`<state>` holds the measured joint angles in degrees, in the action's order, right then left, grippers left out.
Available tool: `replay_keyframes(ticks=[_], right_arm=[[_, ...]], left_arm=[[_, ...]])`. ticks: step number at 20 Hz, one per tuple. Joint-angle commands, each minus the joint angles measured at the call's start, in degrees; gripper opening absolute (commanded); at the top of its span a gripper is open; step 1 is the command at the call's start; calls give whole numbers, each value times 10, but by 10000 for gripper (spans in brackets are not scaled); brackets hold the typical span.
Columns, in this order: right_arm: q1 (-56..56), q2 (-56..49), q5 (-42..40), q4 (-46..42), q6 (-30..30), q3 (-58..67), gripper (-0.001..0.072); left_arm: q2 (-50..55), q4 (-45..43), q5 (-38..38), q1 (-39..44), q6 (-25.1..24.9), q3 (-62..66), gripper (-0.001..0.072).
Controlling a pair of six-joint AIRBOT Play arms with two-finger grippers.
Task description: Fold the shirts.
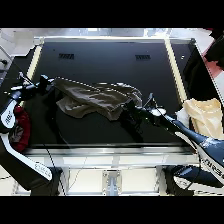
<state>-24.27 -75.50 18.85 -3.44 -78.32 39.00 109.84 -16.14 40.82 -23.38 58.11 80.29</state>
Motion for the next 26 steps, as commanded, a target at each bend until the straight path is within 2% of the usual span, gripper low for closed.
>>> replay_keyframes(ticks=[1,4,7,11,12,13,16,18,19,20,22,24,26], right_arm=[[0,0,0,0,0,0,16],[-1,0,0,0,0,0,15],[-1,0,3,2,0,0,16],[-1,0,7,3,0,0,16],[-1,0,7,3,0,0,16],[-1,0,7,5,0,0,16],[-1,0,7,7,0,0,16],[0,0,7,7,0,0,16],[0,0,7,7,0,0,16],[0,0,7,7,0,0,15],[0,1,7,7,0,0,16],[0,17,-5,1,12,0,16],[0,62,-37,-3,111,0,15]], left_arm=[[-6,-33,75,-33,-2,1,518],[-1,-45,55,-31,2,1,515],[5,-45,5,-3,2,1,506],[11,-45,-71,33,2,2,446],[13,-45,-74,37,2,3,385],[16,-45,-74,41,2,3,362],[23,-45,-74,44,2,9,346],[31,-44,-72,46,2,18,253],[33,-42,-72,48,2,22,111],[33,-42,-73,52,1,25,7],[33,-20,-70,54,2,36,6],[28,37,-40,49,2,54,6],[-1,88,-16,33,-7,59,5]])
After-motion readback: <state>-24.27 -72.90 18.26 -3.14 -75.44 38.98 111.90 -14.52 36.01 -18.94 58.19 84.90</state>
